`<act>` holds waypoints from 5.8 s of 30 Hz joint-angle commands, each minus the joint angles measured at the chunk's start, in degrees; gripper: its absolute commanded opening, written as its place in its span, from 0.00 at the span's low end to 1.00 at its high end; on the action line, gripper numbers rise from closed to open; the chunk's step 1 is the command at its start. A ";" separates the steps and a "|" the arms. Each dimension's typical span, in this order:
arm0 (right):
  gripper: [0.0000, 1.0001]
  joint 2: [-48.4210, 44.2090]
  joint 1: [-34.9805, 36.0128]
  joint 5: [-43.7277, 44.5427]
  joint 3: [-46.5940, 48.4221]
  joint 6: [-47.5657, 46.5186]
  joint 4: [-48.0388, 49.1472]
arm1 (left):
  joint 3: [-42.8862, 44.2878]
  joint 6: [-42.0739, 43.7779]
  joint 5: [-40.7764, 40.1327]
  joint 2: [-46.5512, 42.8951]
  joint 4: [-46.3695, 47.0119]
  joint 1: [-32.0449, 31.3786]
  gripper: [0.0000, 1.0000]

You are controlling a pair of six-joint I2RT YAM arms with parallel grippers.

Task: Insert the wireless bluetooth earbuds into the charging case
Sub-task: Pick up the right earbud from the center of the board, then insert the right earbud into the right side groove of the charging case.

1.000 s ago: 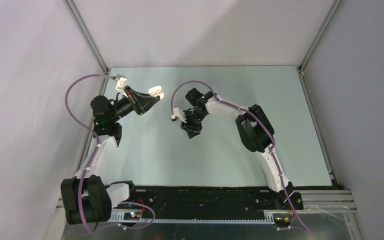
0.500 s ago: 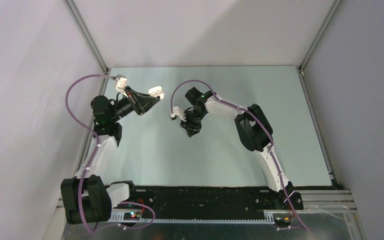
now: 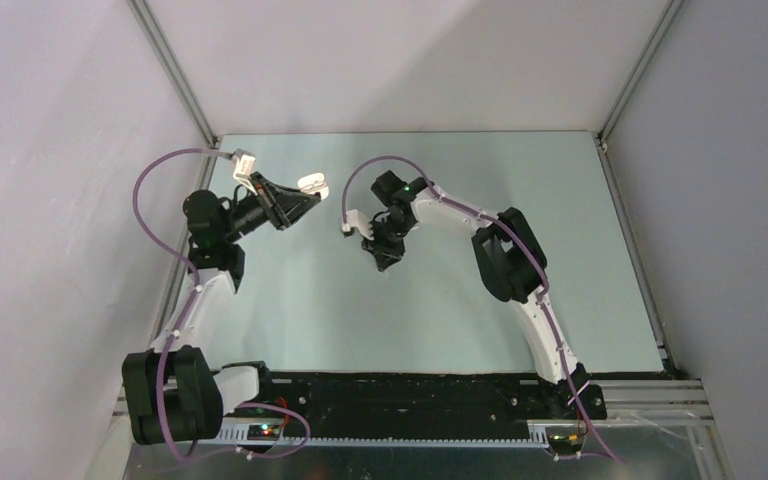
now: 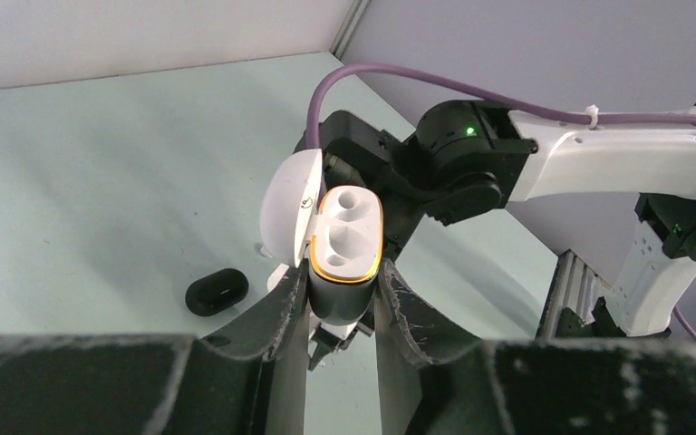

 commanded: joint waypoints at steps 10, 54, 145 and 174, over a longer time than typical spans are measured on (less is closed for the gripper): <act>0.00 -39.94 -1.29 11.33 -21.19 9.34 22.04 | 0.76 -7.19 4.98 5.67 20.74 -1.97 0.00; 0.00 -60.07 23.82 38.52 -31.47 3.63 47.57 | -4.78 -11.76 6.92 -6.28 29.33 -15.30 0.00; 0.00 -57.86 25.57 41.00 -33.23 -11.46 43.64 | -7.01 -7.40 3.94 -9.48 25.91 -15.30 0.00; 0.29 -53.44 25.38 37.87 -25.01 -7.64 29.69 | -8.64 -5.21 6.17 -11.09 26.67 -15.30 0.00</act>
